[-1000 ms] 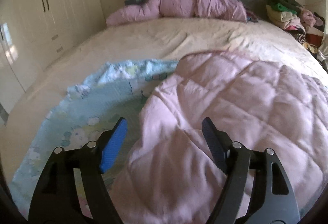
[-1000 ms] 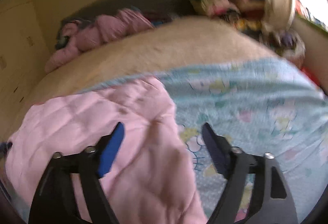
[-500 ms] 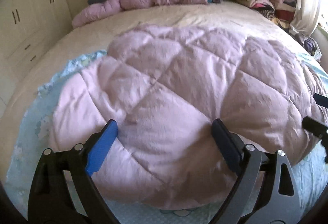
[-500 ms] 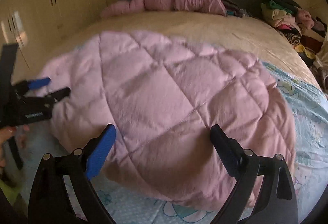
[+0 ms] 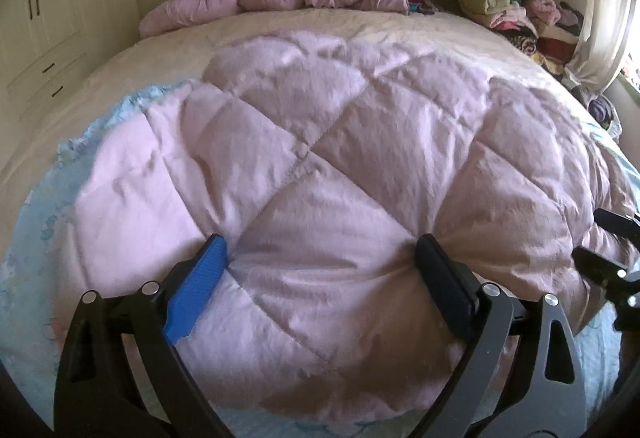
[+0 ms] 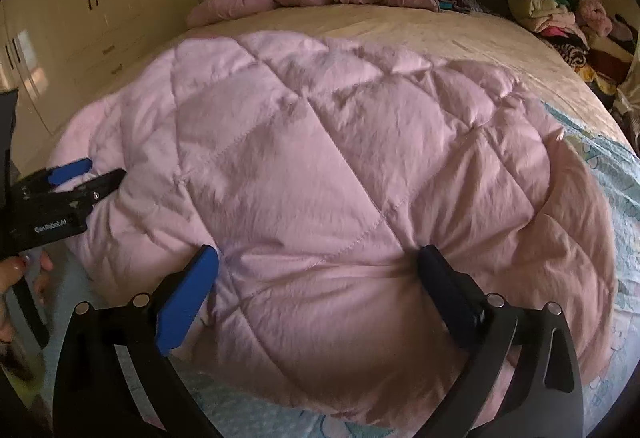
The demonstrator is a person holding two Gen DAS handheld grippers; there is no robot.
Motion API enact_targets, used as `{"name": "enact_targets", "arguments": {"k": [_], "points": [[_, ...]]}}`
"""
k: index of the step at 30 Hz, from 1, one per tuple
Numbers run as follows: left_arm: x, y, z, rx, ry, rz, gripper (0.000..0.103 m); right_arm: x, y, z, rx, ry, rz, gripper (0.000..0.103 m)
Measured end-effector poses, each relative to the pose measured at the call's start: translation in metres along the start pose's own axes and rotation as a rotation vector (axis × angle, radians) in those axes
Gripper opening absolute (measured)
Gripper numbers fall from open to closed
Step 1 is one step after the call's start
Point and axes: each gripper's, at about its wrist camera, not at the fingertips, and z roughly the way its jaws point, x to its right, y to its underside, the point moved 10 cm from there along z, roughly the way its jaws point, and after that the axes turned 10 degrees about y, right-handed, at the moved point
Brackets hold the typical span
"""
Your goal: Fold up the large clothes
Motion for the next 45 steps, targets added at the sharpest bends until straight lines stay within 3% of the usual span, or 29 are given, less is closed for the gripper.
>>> {"name": "enact_targets", "arguments": {"k": [6,12,21,33,38,45], "points": [[-0.017,-0.006,-0.039,0.066,-0.029,-0.019,0.094,0.024,-0.008,-0.048,0.092,-0.054,0.097,0.099],[-0.040,-0.005,-0.061,0.079,-0.052,-0.064,0.094,0.061,-0.008,-0.079,0.120,-0.024,0.166,0.099],[-0.080,0.005,-0.078,0.080,-0.107,-0.123,0.094,0.106,0.011,-0.092,0.091,0.027,0.253,0.099],[-0.123,0.024,-0.082,0.044,-0.149,-0.191,0.094,0.133,0.050,-0.084,0.009,0.072,0.332,0.099],[-0.138,0.036,-0.074,0.020,-0.099,-0.279,0.094,0.136,0.066,-0.077,-0.036,0.044,0.385,0.099],[-0.142,0.050,-0.043,-0.028,0.116,-0.497,0.094,0.130,0.077,-0.059,-0.105,-0.081,0.517,0.099]]}}
